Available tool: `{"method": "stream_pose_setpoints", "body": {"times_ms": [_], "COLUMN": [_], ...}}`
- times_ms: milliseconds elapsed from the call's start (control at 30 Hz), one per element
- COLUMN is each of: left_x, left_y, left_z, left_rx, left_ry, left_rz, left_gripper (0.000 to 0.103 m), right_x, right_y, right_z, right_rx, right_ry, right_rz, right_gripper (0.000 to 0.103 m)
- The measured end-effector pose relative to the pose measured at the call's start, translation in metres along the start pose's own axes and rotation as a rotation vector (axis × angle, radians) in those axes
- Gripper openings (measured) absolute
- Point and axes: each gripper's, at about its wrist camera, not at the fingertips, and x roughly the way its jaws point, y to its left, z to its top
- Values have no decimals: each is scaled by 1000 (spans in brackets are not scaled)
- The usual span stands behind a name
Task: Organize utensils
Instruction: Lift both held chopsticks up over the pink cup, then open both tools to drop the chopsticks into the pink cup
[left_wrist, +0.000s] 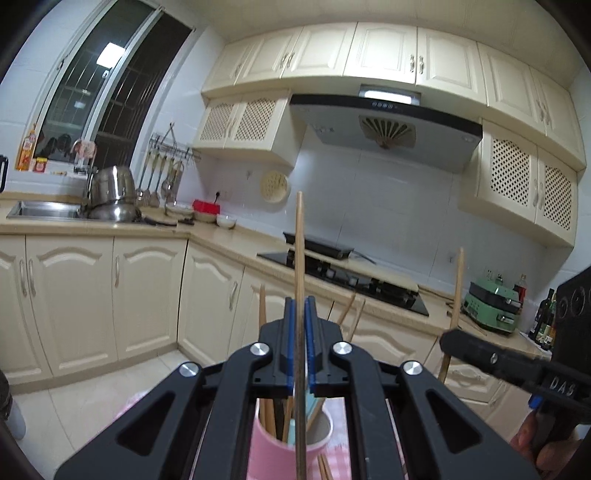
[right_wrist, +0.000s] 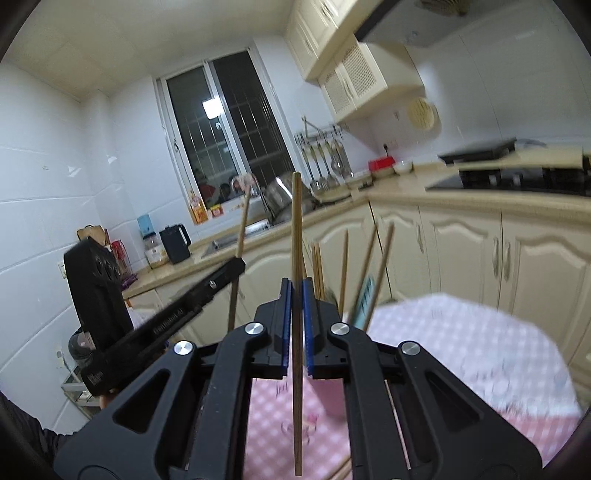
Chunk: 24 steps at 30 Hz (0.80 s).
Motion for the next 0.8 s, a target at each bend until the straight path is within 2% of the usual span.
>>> {"method": "stream_pose_setpoints", "body": {"times_ms": [233, 367, 600, 800], "left_x": [30, 50, 88, 102], "left_y": [-5, -2, 5, 10], "left_z": [27, 33, 12, -6], "left_rx": [5, -6, -10, -6], "left_ry": [-59, -86, -84, -74], "left_rz": [-18, -9, 36, 68], "left_gripper": [5, 5, 5, 5], "right_x": [23, 43, 69, 81], "right_y": [-4, -8, -22, -28], "right_z": [37, 47, 42, 33], "right_rx": [-27, -51, -52, -53], "right_ry": [-66, -87, -84, -51], "right_rz": [8, -19, -52, -60], "right_gripper": [6, 6, 6, 7]}}
